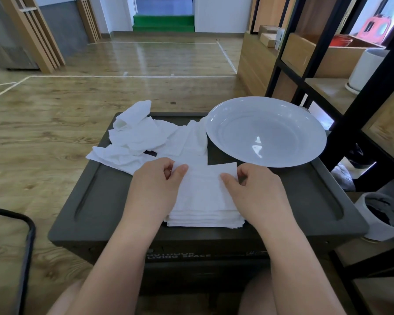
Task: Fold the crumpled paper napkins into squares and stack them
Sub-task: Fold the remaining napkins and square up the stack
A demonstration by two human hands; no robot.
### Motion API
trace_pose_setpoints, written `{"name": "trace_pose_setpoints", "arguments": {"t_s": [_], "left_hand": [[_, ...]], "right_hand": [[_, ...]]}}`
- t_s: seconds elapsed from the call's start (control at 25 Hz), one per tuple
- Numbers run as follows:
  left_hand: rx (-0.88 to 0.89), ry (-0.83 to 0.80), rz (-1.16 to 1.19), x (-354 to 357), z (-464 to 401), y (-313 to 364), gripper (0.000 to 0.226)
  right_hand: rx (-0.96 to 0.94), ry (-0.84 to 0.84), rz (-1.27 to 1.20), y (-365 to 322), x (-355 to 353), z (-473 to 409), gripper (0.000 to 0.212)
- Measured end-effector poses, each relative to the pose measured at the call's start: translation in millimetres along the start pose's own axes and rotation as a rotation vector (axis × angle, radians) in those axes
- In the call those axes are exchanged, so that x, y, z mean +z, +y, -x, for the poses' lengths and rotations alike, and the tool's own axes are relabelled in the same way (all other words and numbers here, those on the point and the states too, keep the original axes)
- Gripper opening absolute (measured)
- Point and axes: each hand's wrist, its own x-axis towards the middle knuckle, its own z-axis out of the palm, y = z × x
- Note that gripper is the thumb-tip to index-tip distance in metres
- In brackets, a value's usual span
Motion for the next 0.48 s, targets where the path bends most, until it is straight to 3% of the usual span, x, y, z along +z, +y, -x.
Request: {"name": "trace_pose_setpoints", "arguments": {"t_s": [0.12, 0.2, 0.32, 0.4, 0.48], "left_hand": [[-0.071, -0.011, -0.011, 1.6, -0.1, -1.9, 0.017], [-0.112, -0.024, -0.008, 0.9, 1.3, -1.5, 0.024], [0.036, 0.031, -0.052, -4.1, 1.4, -0.7, 0.035], [0.157, -0.125, 0.038, -10.2, -0.1, 0.4, 0.038], [0.169, -0.412, 0.081, -17.0, 0.7, 1.0, 0.047]], "right_hand": [[0.047, -0.028, 0.024, 1.3, 1.9, -1.7, 0.032], [0.098, -0.068, 0.033, 2.5, 2.3, -1.3, 0.030], [0.026, 0.037, 0.006, 1.9, -0.5, -1.0, 0.022], [-0.173, 0.101, -0.025, -2.4, -2.9, 0.0, 0.020], [-0.269, -0.011, -0.051, -6.5, -2.3, 1.4, 0.017]]}}
